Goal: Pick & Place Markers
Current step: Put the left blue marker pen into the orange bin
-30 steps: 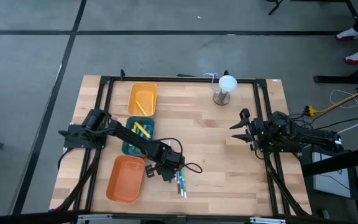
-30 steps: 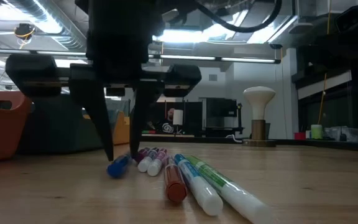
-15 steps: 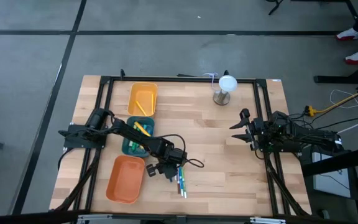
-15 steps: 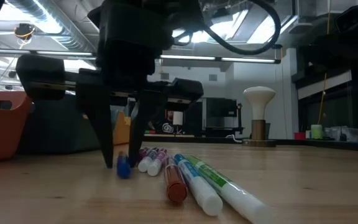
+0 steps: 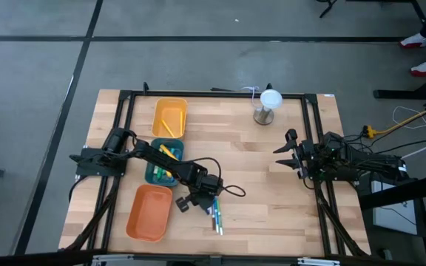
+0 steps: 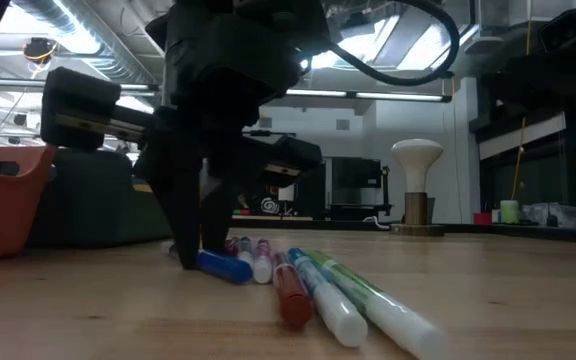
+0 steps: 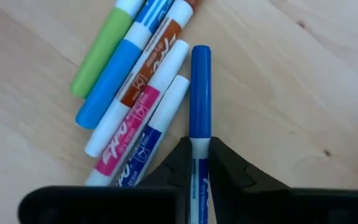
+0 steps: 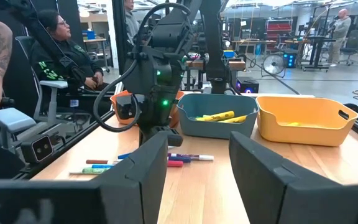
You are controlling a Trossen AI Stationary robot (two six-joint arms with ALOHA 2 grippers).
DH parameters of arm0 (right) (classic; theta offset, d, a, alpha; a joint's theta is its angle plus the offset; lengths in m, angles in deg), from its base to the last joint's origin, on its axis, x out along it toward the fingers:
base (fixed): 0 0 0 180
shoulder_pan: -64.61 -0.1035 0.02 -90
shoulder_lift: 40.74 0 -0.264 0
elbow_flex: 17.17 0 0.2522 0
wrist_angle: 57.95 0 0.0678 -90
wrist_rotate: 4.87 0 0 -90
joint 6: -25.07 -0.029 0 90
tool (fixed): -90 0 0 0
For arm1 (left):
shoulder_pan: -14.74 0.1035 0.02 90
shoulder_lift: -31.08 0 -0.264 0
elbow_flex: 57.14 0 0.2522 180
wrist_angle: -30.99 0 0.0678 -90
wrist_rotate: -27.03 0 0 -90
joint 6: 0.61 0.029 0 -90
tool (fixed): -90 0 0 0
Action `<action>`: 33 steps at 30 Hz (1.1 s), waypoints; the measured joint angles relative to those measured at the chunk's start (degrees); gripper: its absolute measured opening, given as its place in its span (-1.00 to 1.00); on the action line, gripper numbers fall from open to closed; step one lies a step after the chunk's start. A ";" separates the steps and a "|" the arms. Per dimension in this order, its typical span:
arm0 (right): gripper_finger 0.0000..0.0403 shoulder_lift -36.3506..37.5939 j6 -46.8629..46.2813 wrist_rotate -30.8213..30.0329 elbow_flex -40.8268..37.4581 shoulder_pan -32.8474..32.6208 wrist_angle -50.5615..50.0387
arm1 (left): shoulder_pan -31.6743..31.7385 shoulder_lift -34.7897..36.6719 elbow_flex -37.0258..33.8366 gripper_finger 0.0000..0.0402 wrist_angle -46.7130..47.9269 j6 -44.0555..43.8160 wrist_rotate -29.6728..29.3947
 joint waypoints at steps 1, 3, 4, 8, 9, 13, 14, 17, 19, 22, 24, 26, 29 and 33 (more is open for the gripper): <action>-0.16 -0.02 0.00 0.00 0.00 0.00 0.00 | 0.00 0.01 0.00 -0.87 -0.01 -1.09 0.00; -0.16 0.00 0.00 0.00 0.00 -0.02 0.00 | 0.00 0.16 -0.04 -0.87 0.00 -2.99 -0.17; -0.16 0.00 0.00 0.00 0.00 0.00 0.00 | -0.02 0.16 -0.03 -0.87 -0.02 -3.81 -0.25; -0.16 0.00 0.00 0.00 0.00 -0.01 0.00 | -0.07 0.04 0.88 -0.87 0.99 -6.76 -0.34; -0.16 -0.01 0.00 0.00 0.00 0.00 0.00 | -0.25 -0.02 1.19 -0.87 1.37 -7.18 -0.51; -0.16 -0.02 0.00 0.00 0.00 -0.02 0.00 | -0.51 -0.15 2.91 -0.87 3.73 -10.71 -1.93; -0.16 -0.02 0.00 0.00 0.00 -0.02 -0.02 | -0.46 -0.19 3.49 -0.87 4.20 -11.59 -1.98; -0.16 -0.02 0.00 0.00 0.00 -0.02 0.00 | -0.40 -0.19 5.75 -0.87 6.13 -14.48 -1.95; -0.16 0.00 0.00 0.00 -0.01 -0.01 0.00 | -0.46 -0.19 7.61 -0.87 7.60 -16.16 -1.93; -0.16 0.00 0.00 0.00 0.00 -0.02 -0.02 | -0.50 -0.17 11.24 -0.87 9.49 -17.93 -2.46; -0.16 -0.02 0.00 0.00 0.00 -0.02 -0.02 | -0.38 -0.13 14.10 -0.87 11.34 -18.74 -2.60; -0.16 -0.01 0.00 0.00 -0.01 -0.01 -0.01 | -0.18 -0.11 17.15 -0.87 12.78 -19.48 -2.58; -0.16 -0.02 0.00 0.00 0.00 -0.02 0.00 | 0.19 -0.08 22.13 -0.87 16.23 -20.80 -2.60; -0.16 0.00 0.00 0.00 0.00 -0.01 0.00 | 0.46 0.00 29.29 -0.87 19.87 -21.27 -2.73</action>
